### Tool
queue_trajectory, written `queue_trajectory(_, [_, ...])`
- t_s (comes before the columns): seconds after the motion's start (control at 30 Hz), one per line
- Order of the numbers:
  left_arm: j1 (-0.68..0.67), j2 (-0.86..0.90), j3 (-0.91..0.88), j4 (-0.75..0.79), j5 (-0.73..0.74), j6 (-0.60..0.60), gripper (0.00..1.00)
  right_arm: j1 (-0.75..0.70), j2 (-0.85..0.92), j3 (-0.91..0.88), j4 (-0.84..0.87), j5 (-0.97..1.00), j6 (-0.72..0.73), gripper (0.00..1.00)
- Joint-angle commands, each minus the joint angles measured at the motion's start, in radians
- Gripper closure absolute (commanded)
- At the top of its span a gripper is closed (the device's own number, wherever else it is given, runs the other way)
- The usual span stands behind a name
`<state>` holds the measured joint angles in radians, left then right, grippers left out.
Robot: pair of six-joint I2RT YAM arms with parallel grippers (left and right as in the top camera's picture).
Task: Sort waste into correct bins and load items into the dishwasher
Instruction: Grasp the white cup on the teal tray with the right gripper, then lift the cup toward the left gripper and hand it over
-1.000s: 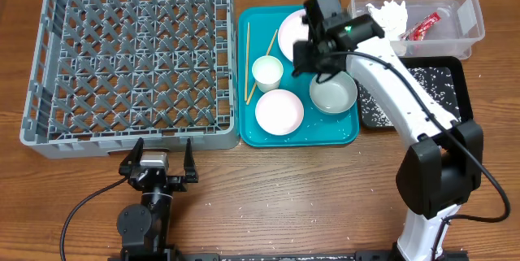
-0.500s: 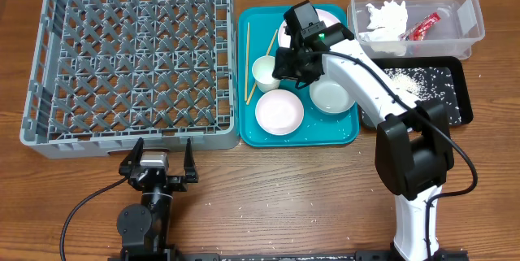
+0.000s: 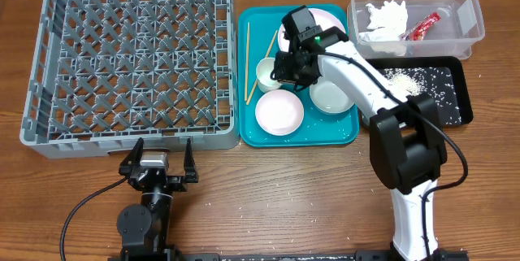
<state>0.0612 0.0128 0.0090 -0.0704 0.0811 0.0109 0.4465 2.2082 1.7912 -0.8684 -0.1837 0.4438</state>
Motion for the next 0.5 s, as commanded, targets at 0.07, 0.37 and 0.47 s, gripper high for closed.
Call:
queue_trajectory(0.07, [0.007,-0.008,0.002,0.071,-0.003,-0.039,0.0,-0.025,-0.033,0.087,-0.067,-0.04,0.002,0.96])
queue_trajectory(0.37, [0.007,0.198,0.329,-0.114,0.106,-0.203,0.0,-0.13,-0.276,0.225,-0.202,-0.043,-0.006,0.96])
queue_trajectory(0.47, [0.007,0.416,0.504,-0.177,0.188,-0.249,0.0,-0.139,-0.315,0.225,-0.22,-0.044,-0.006,0.96])
